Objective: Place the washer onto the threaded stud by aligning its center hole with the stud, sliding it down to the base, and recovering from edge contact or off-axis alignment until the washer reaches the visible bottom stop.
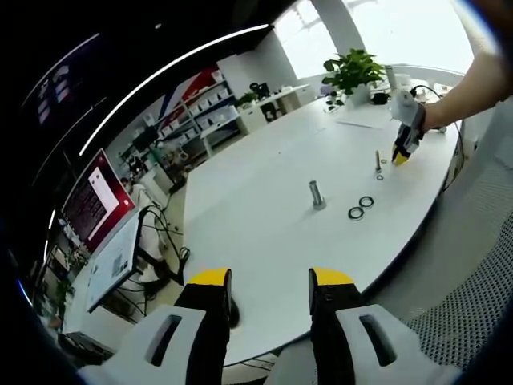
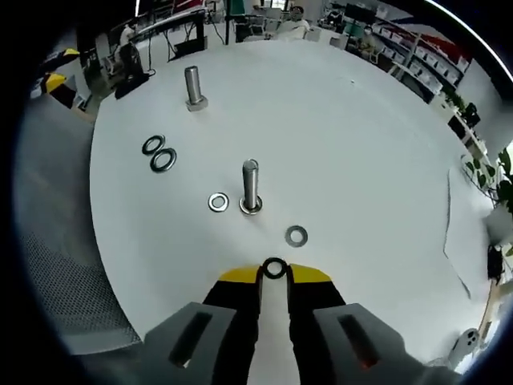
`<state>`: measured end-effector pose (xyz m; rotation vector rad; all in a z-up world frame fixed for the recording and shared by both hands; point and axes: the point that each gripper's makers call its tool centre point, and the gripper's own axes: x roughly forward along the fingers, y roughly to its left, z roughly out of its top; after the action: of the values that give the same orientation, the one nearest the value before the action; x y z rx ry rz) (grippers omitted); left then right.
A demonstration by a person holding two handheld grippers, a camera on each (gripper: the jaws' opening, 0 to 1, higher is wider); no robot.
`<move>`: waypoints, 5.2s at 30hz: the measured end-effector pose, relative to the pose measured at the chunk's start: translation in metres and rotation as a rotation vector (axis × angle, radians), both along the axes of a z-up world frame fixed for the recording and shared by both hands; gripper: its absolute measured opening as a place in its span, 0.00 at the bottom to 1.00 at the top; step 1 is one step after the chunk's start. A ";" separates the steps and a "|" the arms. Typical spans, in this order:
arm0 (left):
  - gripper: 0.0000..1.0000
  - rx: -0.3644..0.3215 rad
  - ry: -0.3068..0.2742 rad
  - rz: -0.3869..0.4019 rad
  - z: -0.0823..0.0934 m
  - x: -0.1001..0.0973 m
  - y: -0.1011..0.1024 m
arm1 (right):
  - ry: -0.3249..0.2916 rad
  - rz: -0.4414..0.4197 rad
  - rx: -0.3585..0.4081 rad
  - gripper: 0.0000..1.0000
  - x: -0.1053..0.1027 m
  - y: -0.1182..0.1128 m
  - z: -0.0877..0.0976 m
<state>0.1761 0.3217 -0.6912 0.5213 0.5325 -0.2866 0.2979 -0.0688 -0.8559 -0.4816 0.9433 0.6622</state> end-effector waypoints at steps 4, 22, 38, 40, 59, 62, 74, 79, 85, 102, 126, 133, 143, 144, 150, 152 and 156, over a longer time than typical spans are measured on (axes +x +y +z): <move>0.36 -0.001 0.001 0.000 0.000 0.000 0.000 | -0.012 -0.007 0.035 0.14 -0.001 0.004 0.012; 0.36 -0.001 0.004 -0.003 0.000 -0.001 -0.001 | -0.046 0.046 0.077 0.14 -0.001 0.028 0.057; 0.35 -0.001 0.003 -0.004 -0.001 -0.001 0.000 | -0.032 0.123 0.043 0.14 0.014 0.053 0.072; 0.35 -0.001 0.003 -0.004 -0.001 -0.001 0.000 | -0.026 0.132 0.031 0.14 0.016 0.054 0.069; 0.35 0.002 0.013 -0.009 -0.002 -0.001 -0.001 | 0.005 0.154 -0.040 0.14 0.023 0.052 0.052; 0.35 0.002 0.014 -0.010 -0.002 -0.001 -0.001 | 0.009 0.154 -0.045 0.14 0.024 0.052 0.051; 0.35 0.002 0.011 -0.009 -0.002 -0.001 -0.001 | 0.027 0.181 -0.062 0.14 0.024 0.054 0.048; 0.35 0.002 0.011 -0.008 -0.002 -0.001 -0.001 | 0.041 0.194 -0.077 0.14 0.024 0.054 0.046; 0.35 0.002 0.011 -0.008 -0.002 -0.001 -0.001 | 0.055 0.204 -0.097 0.14 0.026 0.053 0.041; 0.35 0.002 0.012 -0.006 -0.002 -0.001 0.000 | 0.086 0.217 -0.123 0.14 0.023 0.053 0.025; 0.34 0.005 0.022 -0.005 -0.004 -0.002 -0.001 | 0.134 0.232 -0.151 0.14 0.008 0.051 0.002; 0.34 0.003 0.023 -0.006 -0.004 -0.001 -0.001 | 0.056 0.356 -0.194 0.18 0.012 0.050 0.002; 0.33 0.004 0.025 -0.009 -0.004 -0.001 -0.001 | 0.046 0.247 -0.071 0.26 0.008 0.049 0.024; 0.33 0.003 0.023 -0.010 -0.004 -0.001 -0.002 | 0.041 0.218 -0.049 0.26 0.009 0.048 0.028; 0.33 0.001 0.018 -0.012 -0.003 -0.001 -0.002 | -0.006 0.050 0.116 0.26 0.009 0.032 0.065; 0.33 0.000 0.020 -0.011 -0.003 -0.001 -0.002 | -0.011 -0.003 0.180 0.26 0.005 0.028 0.076; 0.32 0.003 0.023 -0.021 -0.004 -0.002 -0.004 | -0.047 -0.098 0.280 0.26 -0.003 0.018 0.100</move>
<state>0.1745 0.3178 -0.6950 0.5276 0.5500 -0.3122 0.2953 -0.0506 -0.7562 -0.2004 0.8091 0.6782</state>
